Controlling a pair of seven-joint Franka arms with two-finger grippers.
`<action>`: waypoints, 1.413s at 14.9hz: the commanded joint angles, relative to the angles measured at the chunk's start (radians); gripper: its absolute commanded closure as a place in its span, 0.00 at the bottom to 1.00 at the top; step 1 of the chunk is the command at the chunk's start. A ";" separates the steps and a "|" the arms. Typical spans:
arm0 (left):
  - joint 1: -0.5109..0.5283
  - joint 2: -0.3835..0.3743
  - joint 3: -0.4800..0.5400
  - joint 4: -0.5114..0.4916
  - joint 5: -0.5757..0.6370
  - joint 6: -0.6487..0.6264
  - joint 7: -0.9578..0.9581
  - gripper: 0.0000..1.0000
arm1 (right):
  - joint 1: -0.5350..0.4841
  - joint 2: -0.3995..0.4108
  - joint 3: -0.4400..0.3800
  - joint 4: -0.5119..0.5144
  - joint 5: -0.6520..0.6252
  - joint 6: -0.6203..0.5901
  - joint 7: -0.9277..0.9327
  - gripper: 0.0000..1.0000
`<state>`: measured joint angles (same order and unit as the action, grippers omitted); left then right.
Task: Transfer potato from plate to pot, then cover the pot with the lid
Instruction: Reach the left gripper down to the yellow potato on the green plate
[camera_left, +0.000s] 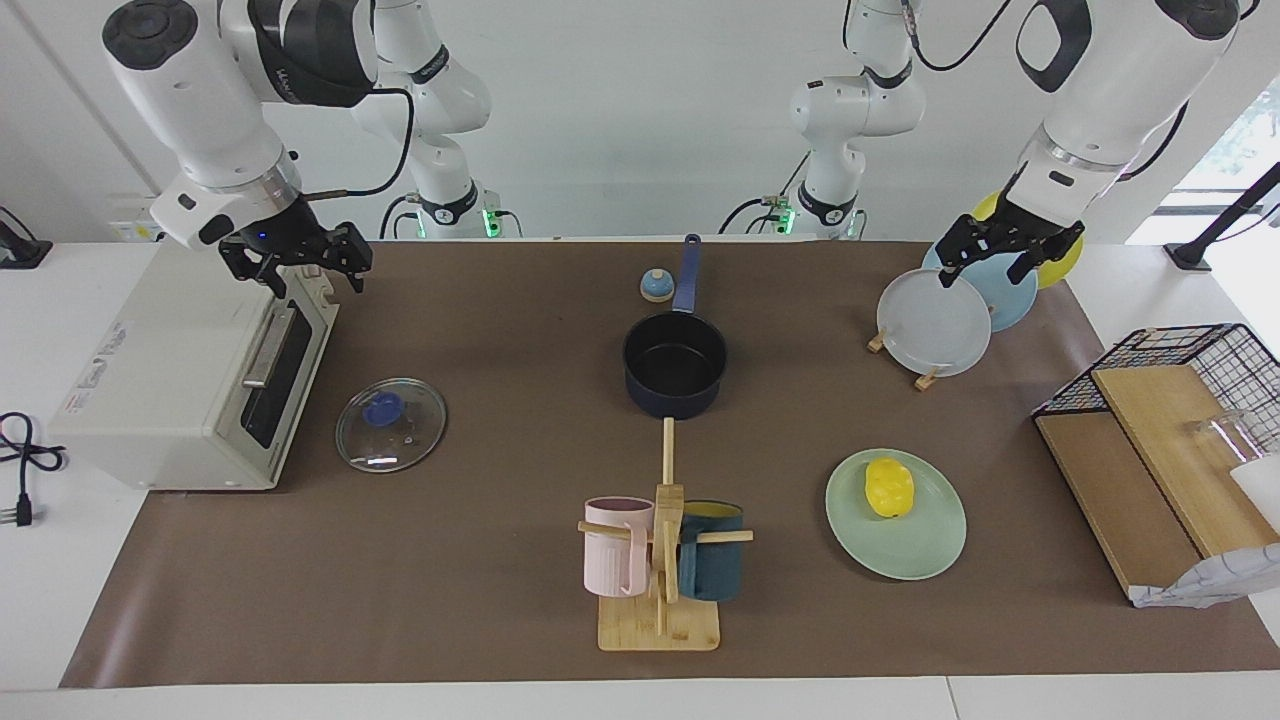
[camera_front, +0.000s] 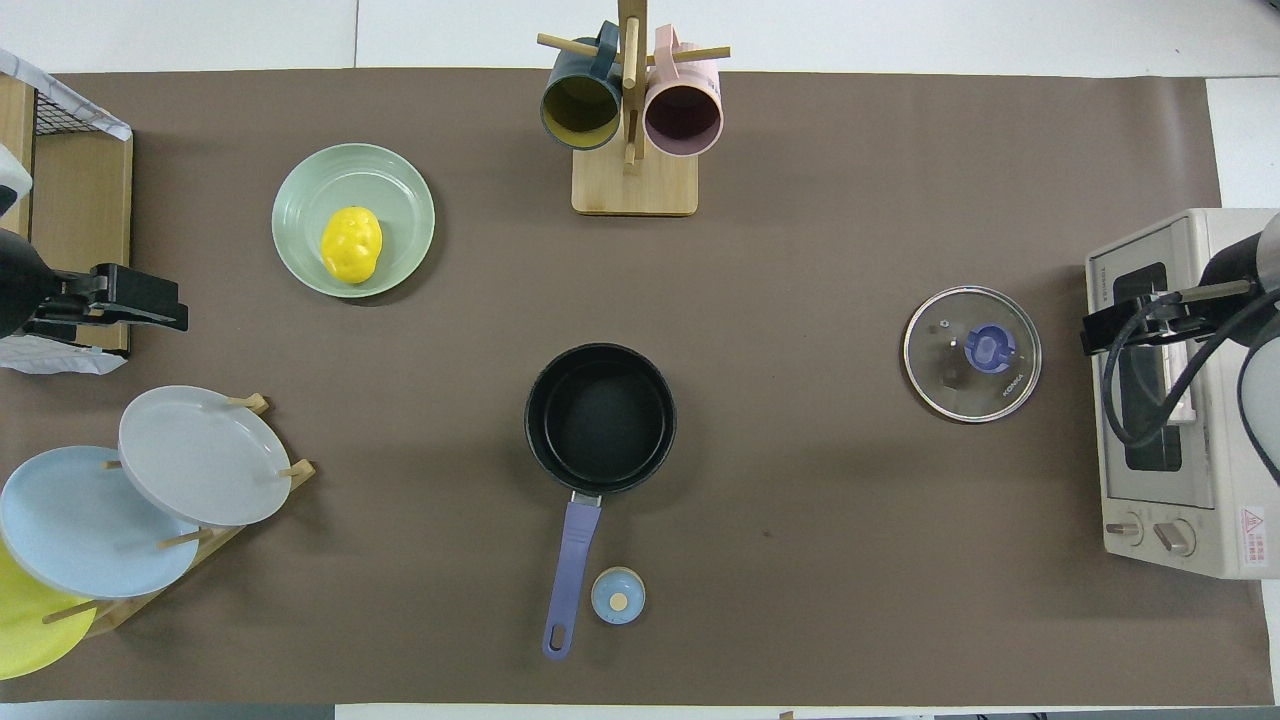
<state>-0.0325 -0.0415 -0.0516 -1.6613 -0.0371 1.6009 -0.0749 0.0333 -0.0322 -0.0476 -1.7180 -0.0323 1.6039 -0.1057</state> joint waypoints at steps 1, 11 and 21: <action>-0.006 -0.015 0.003 -0.022 0.017 0.014 0.012 0.00 | 0.004 -0.005 -0.003 0.008 -0.001 0.002 0.023 0.00; -0.014 0.086 0.001 0.033 -0.007 0.111 0.010 0.00 | 0.004 -0.006 -0.003 0.006 0.000 -0.006 0.018 0.00; -0.070 0.609 -0.004 0.287 0.003 0.342 0.208 0.00 | 0.004 -0.006 -0.003 0.005 0.000 -0.006 0.018 0.00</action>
<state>-0.0758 0.4847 -0.0618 -1.4415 -0.0392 1.9118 0.1073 0.0334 -0.0323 -0.0480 -1.7156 -0.0323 1.6050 -0.1057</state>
